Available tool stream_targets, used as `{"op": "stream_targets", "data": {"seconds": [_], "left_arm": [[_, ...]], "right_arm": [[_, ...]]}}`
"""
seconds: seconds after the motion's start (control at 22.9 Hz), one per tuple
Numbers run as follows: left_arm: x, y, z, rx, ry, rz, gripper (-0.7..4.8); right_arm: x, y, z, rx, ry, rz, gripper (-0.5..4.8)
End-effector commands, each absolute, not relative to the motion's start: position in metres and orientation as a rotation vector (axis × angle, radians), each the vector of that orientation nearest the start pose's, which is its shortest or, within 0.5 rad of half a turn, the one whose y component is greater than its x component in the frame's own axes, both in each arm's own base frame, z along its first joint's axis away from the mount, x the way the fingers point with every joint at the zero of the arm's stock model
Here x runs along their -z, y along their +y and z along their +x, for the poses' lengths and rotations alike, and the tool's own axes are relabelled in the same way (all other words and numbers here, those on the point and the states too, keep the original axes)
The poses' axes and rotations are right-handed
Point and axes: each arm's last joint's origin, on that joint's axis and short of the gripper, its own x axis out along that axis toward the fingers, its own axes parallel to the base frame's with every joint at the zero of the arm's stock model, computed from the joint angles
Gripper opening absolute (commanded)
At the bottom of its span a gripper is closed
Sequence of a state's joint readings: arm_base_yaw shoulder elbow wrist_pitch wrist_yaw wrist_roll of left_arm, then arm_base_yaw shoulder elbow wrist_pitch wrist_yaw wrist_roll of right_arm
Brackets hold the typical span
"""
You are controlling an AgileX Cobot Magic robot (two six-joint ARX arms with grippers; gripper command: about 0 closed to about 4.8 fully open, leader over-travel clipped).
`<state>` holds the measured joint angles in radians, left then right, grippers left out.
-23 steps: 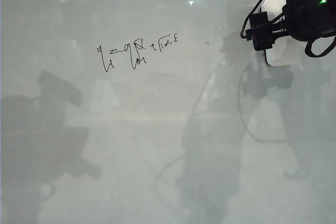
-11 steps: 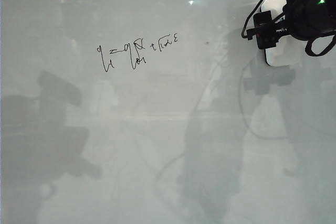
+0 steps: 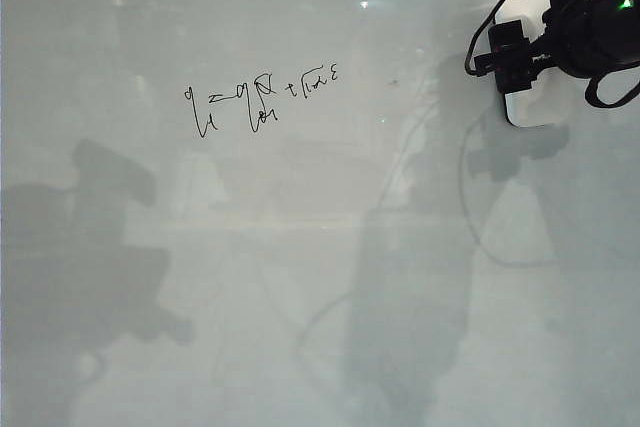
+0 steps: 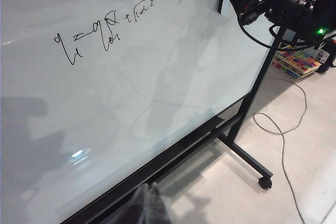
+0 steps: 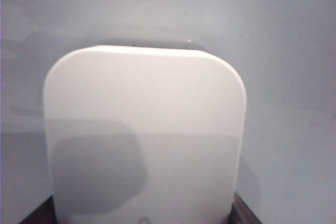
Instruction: Grab the whiteboard eraser that is attached to the surface of the whiteboard and use it to clean the writing on the whiteboard.
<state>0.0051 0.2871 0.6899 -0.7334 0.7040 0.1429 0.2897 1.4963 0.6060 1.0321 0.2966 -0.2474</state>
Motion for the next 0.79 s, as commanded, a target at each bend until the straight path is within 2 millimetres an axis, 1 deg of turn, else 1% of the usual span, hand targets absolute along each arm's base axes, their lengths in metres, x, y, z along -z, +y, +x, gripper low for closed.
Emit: {"op": "stream_targets", "data": {"seconds": [0.04,0.09,0.13,0.26,0.35,0.39,0.57,0.79], "left_arm": [[-0.302,-0.019,0.053,0.717,0.254,0.025,-0.03],[-0.302,-0.019,0.053,0.717,0.253,0.025,-0.03],[-0.302,-0.019,0.053,0.717,0.253,0.025,-0.03],[-0.303,-0.019,0.053,0.717,0.253,0.026,-0.03],[-0.303,-0.019,0.053,0.717,0.253,0.026,-0.03],[-0.303,-0.019,0.053,0.717,0.252,0.026,-0.03],[-0.303,-0.019,0.053,0.717,0.252,0.026,-0.02],[-0.303,-0.019,0.053,0.717,0.252,0.026,-0.03]], "right_arm": [[-0.23,0.077,0.286,0.013,-0.151,-0.203,2.84],[-0.23,0.077,0.286,0.013,-0.15,-0.203,2.68],[-0.23,0.077,0.286,0.012,-0.149,-0.204,2.63],[-0.229,0.08,0.285,0.001,-0.138,-0.21,2.61],[-0.228,0.091,0.282,-0.024,-0.13,-0.297,2.6],[-0.228,0.1,0.279,-0.047,-0.132,-0.376,2.59],[-0.229,0.124,0.269,-0.033,-0.132,-0.547,2.6],[-0.241,0.161,0.258,-0.061,-0.154,-0.809,2.6]]}}
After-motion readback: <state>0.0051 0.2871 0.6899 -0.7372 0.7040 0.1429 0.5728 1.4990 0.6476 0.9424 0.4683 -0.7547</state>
